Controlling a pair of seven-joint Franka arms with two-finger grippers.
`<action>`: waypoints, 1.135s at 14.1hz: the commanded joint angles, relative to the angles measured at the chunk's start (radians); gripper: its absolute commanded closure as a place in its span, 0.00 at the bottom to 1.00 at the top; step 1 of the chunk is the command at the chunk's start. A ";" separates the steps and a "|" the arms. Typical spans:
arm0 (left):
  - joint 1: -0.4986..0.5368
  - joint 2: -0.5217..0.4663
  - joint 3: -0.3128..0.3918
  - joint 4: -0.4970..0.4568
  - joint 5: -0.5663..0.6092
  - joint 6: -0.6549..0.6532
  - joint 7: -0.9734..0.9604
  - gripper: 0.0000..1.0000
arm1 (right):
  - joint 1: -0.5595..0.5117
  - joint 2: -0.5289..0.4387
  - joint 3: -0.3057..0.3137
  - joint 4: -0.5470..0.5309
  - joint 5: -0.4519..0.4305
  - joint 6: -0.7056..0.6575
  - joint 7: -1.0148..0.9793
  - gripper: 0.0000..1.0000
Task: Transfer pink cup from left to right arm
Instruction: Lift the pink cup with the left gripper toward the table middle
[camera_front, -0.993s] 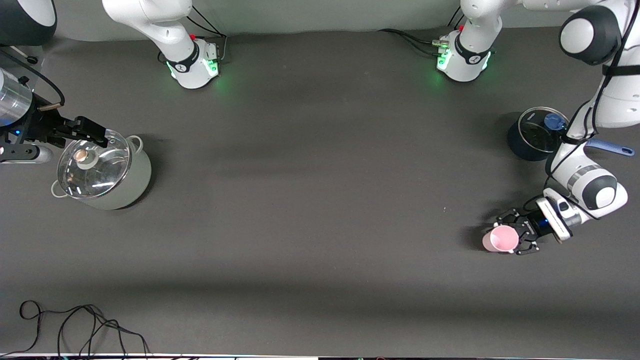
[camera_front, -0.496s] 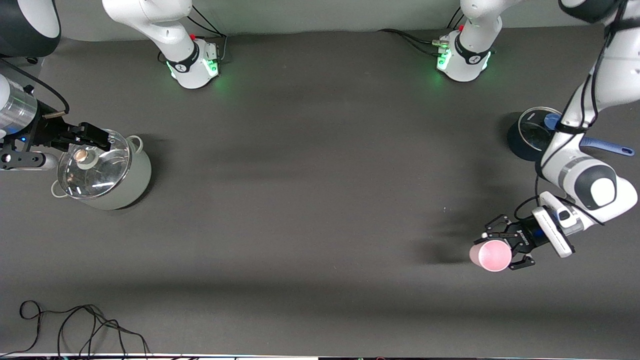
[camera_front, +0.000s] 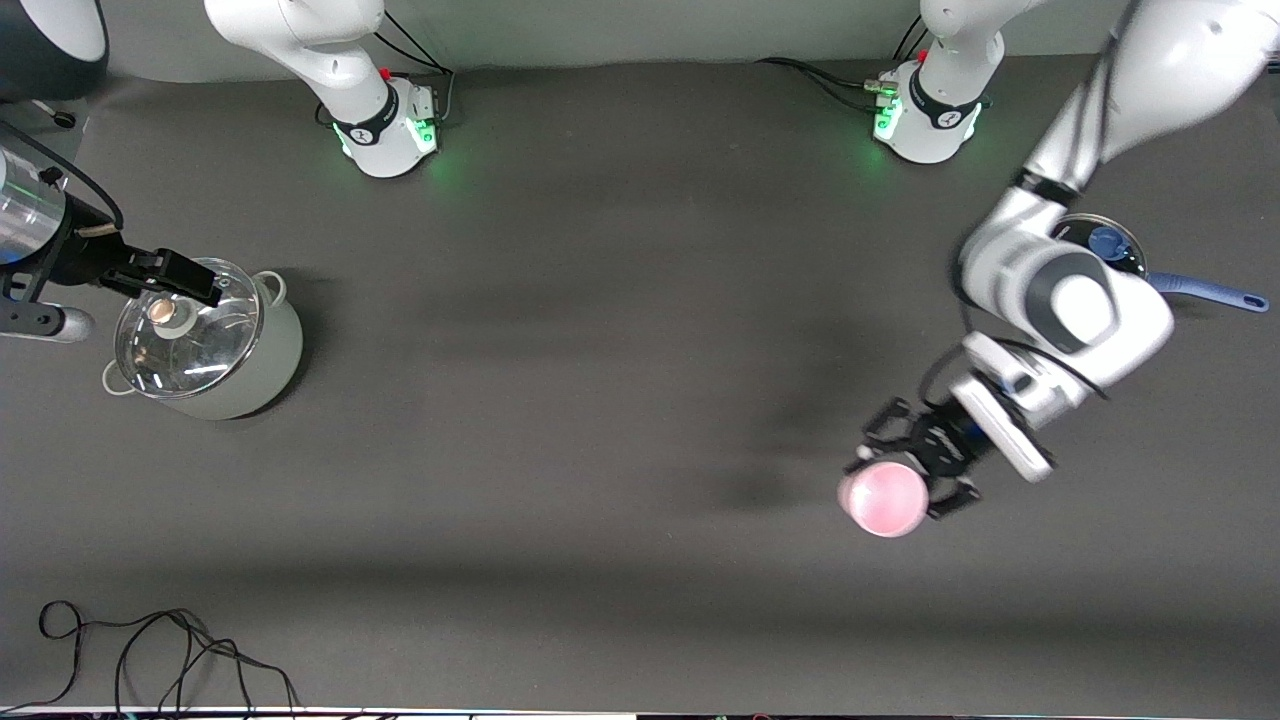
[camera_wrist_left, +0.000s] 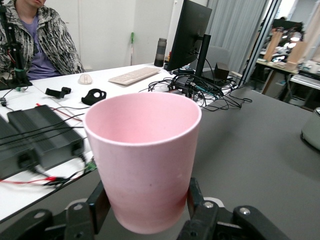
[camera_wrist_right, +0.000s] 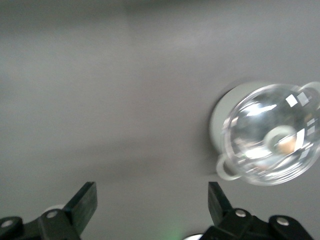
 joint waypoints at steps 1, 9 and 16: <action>0.011 -0.071 -0.176 -0.043 -0.109 0.227 -0.017 0.56 | 0.008 0.015 0.008 0.066 0.103 -0.032 0.217 0.01; -0.035 -0.130 -0.433 -0.027 -0.151 0.542 -0.107 0.56 | 0.273 0.066 0.008 0.203 0.184 -0.017 0.876 0.02; -0.112 -0.181 -0.433 -0.023 -0.149 0.619 -0.197 0.56 | 0.488 0.158 0.008 0.274 0.193 0.258 1.370 0.02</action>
